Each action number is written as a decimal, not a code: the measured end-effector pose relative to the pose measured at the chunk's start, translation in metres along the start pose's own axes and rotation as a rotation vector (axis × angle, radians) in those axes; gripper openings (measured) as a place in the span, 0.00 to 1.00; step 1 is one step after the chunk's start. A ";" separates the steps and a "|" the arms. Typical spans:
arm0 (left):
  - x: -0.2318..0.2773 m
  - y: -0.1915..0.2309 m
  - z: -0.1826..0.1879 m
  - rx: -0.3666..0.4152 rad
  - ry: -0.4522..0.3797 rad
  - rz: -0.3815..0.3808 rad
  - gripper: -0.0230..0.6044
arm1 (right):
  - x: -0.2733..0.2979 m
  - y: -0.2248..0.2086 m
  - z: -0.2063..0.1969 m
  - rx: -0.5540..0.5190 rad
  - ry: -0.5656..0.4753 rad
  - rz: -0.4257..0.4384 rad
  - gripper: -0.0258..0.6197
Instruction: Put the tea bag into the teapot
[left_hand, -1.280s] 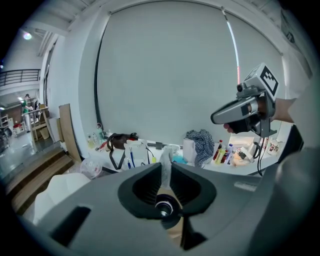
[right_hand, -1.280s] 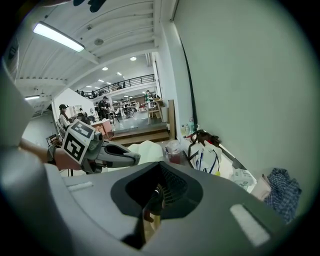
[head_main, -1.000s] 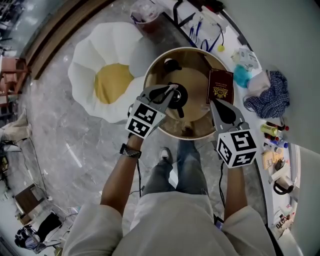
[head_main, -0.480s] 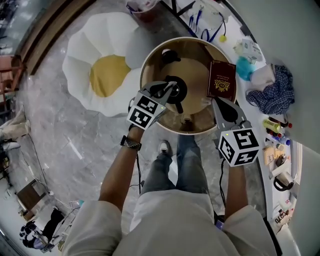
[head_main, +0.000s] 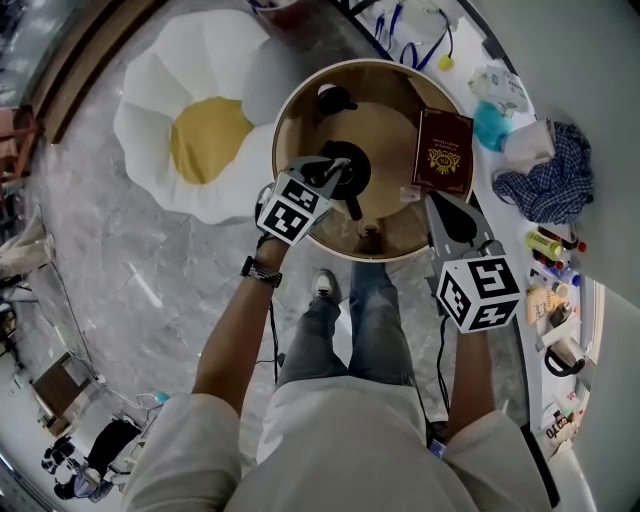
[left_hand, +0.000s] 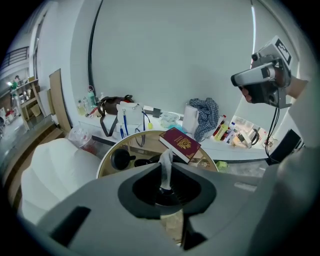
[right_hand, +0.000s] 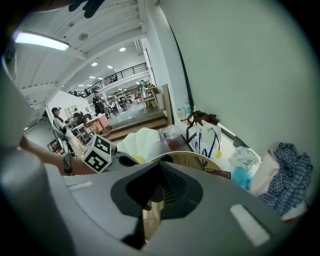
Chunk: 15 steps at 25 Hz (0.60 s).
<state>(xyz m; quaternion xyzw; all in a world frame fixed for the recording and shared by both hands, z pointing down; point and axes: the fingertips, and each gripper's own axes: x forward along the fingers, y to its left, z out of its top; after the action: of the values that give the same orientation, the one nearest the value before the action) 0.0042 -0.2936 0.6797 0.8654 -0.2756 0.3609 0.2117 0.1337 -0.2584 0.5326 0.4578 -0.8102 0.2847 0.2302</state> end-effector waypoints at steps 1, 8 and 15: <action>0.003 0.000 -0.004 0.003 0.006 -0.001 0.11 | 0.001 0.000 -0.001 0.002 0.002 0.000 0.05; 0.013 0.001 -0.017 0.011 0.019 0.001 0.12 | 0.003 -0.002 -0.008 0.010 0.012 0.000 0.05; 0.014 -0.002 -0.020 0.012 0.033 -0.014 0.14 | 0.004 0.000 -0.008 0.014 0.015 0.000 0.05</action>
<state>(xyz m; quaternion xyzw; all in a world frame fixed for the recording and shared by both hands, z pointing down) 0.0035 -0.2848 0.7029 0.8623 -0.2640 0.3755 0.2136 0.1329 -0.2551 0.5413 0.4573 -0.8065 0.2936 0.2329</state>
